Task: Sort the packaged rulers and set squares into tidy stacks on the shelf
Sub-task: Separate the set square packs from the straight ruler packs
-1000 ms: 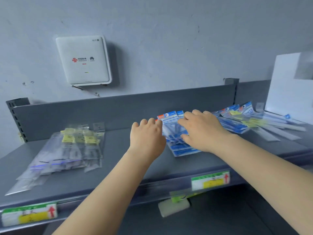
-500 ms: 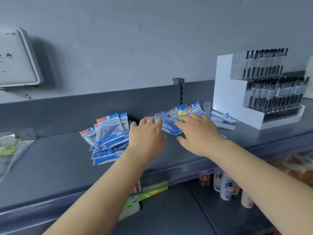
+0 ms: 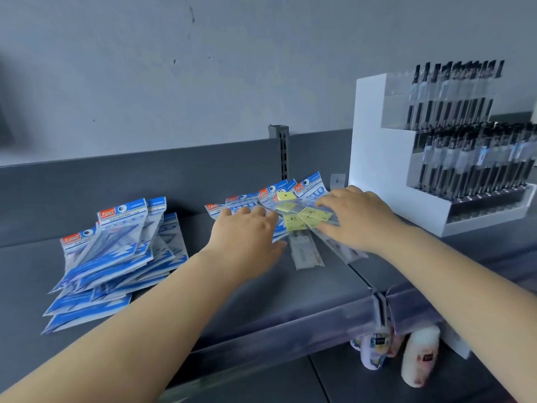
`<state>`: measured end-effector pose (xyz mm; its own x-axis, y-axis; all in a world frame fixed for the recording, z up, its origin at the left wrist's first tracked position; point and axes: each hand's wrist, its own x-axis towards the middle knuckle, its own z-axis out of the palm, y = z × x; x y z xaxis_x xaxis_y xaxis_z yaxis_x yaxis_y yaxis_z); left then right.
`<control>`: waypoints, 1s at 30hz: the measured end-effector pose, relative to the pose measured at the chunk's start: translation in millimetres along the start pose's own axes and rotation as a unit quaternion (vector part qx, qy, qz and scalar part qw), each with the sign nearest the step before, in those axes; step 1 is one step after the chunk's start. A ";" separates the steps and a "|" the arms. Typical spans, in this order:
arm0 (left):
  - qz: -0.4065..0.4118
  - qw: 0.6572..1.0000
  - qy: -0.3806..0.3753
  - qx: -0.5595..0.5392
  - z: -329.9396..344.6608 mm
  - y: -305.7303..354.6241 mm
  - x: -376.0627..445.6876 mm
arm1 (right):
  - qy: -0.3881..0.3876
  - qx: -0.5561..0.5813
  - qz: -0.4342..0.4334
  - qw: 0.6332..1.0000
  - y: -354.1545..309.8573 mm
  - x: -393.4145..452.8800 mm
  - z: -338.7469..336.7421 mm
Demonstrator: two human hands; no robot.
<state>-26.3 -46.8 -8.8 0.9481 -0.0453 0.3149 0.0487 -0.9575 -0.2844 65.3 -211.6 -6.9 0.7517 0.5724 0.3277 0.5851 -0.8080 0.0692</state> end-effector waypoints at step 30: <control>-0.282 0.902 -0.115 -0.305 10.6 16.1 24.1 | -0.160 0.353 0.015 0.922 27.1 28.2 30.6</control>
<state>0.8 -60.2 -15.4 0.8707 0.4904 0.0365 0.4277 -0.7918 0.4362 111.7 -213.1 -24.6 0.7564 0.6540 0.0162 0.5291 -0.5971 -0.6029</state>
